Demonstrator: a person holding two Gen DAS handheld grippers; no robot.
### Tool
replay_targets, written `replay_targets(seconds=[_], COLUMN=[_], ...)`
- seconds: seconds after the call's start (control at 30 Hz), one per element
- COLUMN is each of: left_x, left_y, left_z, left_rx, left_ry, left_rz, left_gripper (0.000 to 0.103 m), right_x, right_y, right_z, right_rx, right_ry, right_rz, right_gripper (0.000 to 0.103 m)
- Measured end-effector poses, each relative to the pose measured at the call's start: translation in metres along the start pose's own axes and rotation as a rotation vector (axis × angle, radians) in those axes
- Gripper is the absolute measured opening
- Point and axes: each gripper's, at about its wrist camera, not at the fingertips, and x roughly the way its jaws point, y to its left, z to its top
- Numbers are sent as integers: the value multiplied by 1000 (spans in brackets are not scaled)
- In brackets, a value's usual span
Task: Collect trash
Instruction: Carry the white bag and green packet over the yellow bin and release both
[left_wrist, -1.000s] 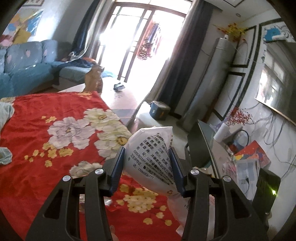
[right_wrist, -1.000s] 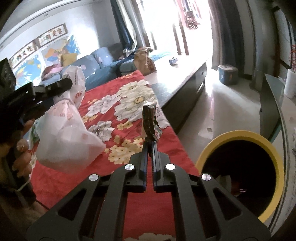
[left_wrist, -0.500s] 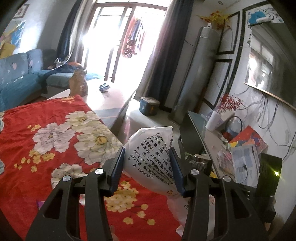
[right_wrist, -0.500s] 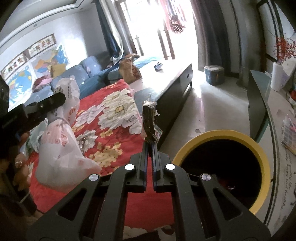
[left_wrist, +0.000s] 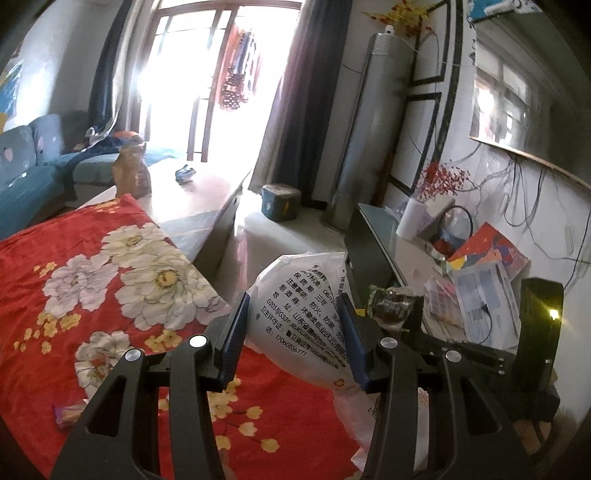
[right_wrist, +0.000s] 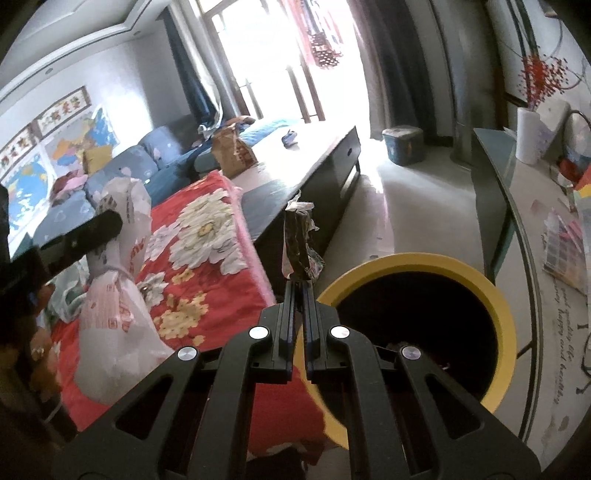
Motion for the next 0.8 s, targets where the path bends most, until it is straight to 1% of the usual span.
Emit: replay_targets(seconds=[0.4, 0.8], left_x=[24, 60], left_y=[-42, -75], left_z=[-7, -24], left_rx=[85, 134], left_ry=[34, 82], left_rz=[-31, -45], left_gripper=[46, 46], right_x=[-3, 3], right_y=[-39, -81], right_z=[-2, -9], right_rx=[82, 155], right_ry=[-9, 22], right_rz=[-54, -90], right_gripper=[2, 2])
